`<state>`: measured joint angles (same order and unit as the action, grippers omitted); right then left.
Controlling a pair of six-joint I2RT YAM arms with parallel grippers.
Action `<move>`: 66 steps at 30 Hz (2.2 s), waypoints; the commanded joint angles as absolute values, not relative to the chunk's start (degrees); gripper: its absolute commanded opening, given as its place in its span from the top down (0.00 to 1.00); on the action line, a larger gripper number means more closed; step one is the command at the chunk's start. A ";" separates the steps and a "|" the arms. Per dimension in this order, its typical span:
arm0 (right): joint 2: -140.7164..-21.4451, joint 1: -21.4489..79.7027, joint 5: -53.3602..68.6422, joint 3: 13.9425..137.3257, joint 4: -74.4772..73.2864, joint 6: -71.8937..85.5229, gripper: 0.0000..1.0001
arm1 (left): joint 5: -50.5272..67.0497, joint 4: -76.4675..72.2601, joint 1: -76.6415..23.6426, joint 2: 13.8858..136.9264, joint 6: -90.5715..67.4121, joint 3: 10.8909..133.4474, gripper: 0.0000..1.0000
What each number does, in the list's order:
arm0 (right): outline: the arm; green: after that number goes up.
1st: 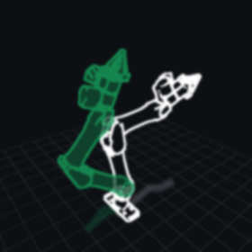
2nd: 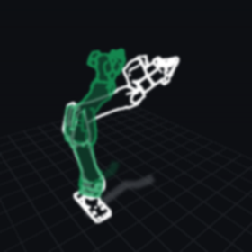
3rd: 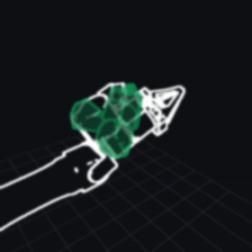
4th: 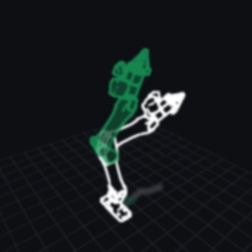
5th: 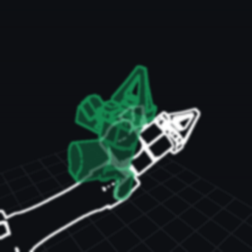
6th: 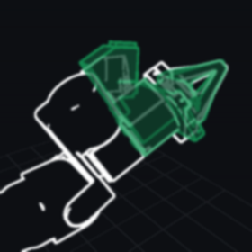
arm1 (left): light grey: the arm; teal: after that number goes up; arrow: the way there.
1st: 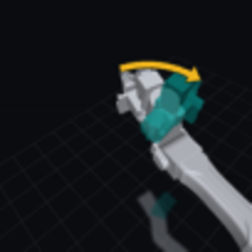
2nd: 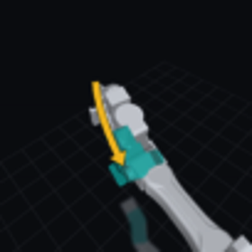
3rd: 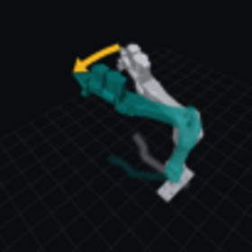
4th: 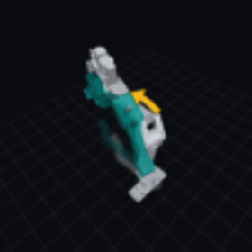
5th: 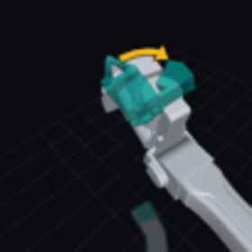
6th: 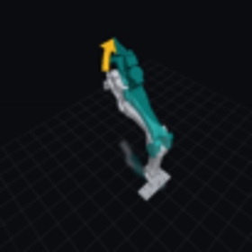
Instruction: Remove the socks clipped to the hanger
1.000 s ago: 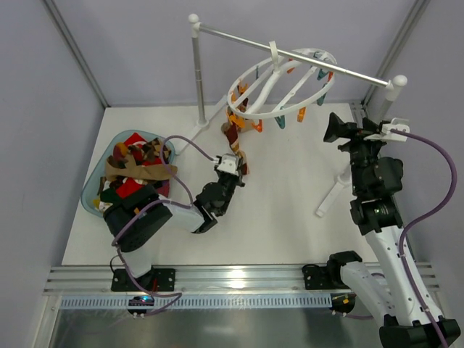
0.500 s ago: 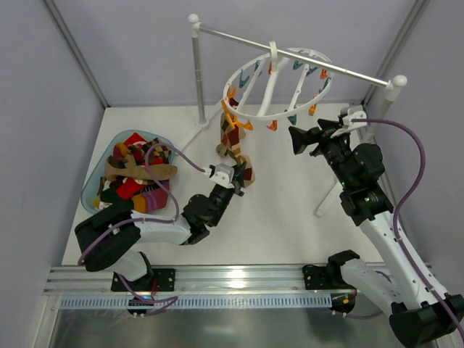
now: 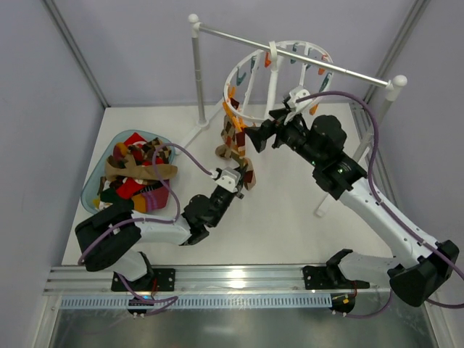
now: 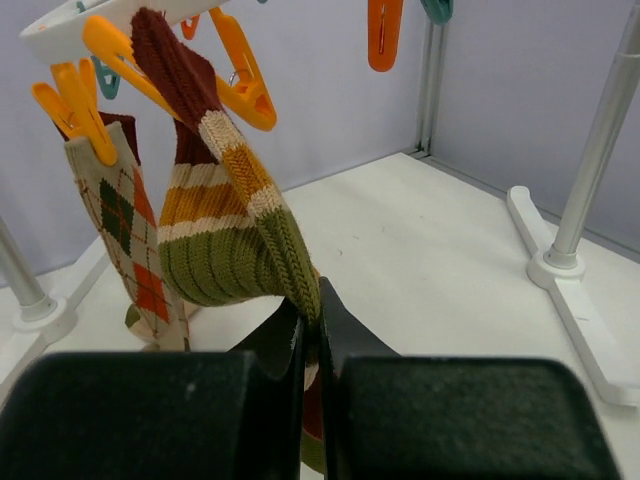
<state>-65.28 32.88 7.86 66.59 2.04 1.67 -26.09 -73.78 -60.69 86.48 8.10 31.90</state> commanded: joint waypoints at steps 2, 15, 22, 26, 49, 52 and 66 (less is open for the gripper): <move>-68.64 34.54 7.47 72.33 -2.81 0.26 0.03 | -25.58 -73.57 -61.00 87.18 12.65 32.43 1.00; -73.83 34.98 3.69 78.13 -10.46 -1.50 0.03 | -12.67 -72.86 -55.73 86.92 7.74 29.71 1.00; -73.83 34.89 4.04 77.08 -10.81 -0.53 0.04 | -14.13 -72.86 -55.55 86.92 7.56 29.71 1.00; -71.37 35.24 6.76 72.88 -7.57 -0.09 0.05 | -18.97 -75.93 -55.55 86.75 7.73 28.39 1.00; -72.68 43.94 0.27 68.02 -0.26 1.76 0.07 | -15.03 -76.11 -55.55 80.60 8.18 23.20 1.00; -74.00 44.12 -4.65 68.90 -0.26 1.58 0.07 | -14.50 -76.20 -55.55 80.51 8.09 23.12 1.00; -78.84 44.38 -10.90 71.19 5.27 1.32 0.07 | -12.92 -76.99 -55.55 80.95 7.74 22.76 1.00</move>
